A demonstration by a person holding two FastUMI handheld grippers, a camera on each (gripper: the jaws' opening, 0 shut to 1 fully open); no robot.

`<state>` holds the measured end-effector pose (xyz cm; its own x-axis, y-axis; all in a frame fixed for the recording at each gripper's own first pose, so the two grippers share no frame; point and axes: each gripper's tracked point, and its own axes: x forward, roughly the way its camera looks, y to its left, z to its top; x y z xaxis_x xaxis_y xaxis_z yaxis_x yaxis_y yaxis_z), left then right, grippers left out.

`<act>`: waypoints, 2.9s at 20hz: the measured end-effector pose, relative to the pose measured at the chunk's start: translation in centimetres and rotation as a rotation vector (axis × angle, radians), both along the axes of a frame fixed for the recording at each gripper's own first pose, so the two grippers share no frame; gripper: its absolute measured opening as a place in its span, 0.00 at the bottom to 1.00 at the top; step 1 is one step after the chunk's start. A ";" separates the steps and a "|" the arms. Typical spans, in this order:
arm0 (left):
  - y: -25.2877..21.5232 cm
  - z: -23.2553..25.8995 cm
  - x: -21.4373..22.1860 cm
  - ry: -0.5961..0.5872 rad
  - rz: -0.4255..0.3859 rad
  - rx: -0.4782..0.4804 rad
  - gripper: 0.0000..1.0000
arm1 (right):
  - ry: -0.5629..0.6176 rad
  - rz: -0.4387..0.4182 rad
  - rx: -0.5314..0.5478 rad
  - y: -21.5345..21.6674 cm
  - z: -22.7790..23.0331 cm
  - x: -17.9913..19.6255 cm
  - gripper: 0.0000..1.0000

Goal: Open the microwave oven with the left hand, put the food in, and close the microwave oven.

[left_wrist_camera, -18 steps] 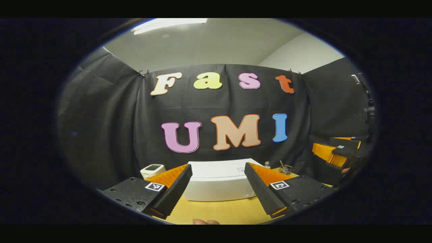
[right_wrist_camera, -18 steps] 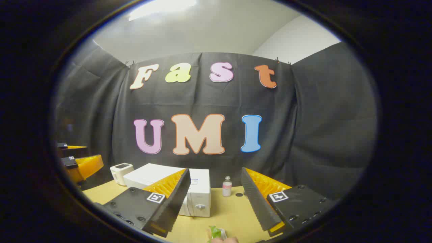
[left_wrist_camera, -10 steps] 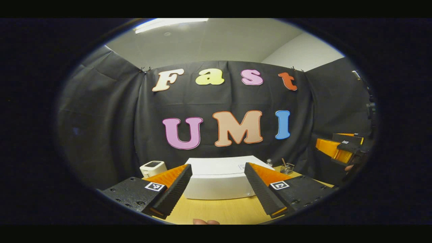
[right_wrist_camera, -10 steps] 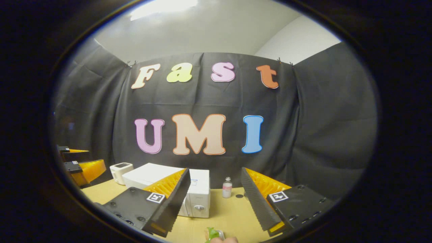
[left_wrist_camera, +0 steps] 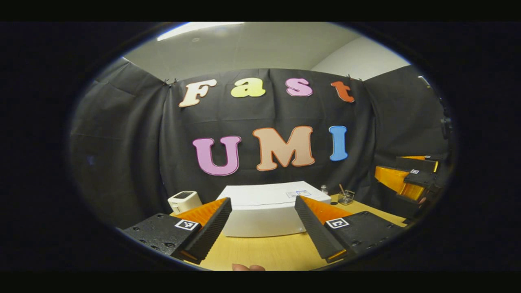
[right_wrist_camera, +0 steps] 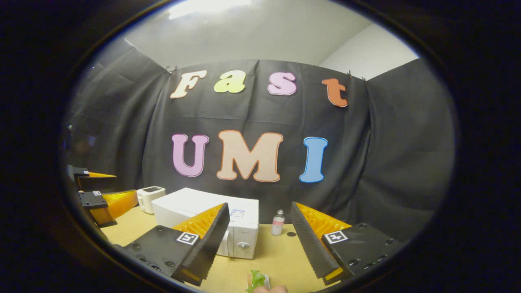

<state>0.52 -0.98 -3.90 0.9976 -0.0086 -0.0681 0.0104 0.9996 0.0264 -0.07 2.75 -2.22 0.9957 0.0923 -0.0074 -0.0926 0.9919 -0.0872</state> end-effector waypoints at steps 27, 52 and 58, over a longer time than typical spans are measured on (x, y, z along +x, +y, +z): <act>-4.5 -13.7 5.2 0.121 -0.048 0.005 0.98 | 0.023 -0.013 -0.031 -3.1 -1.2 -4.3 0.94; -15.4 -30.0 18.0 0.291 -0.151 0.029 0.78 | 0.165 -0.211 0.016 -11.7 -3.5 -8.1 0.94; -15.5 -30.9 17.9 0.327 -0.142 0.013 0.35 | 0.169 -0.204 0.038 -11.8 -3.5 -7.7 0.96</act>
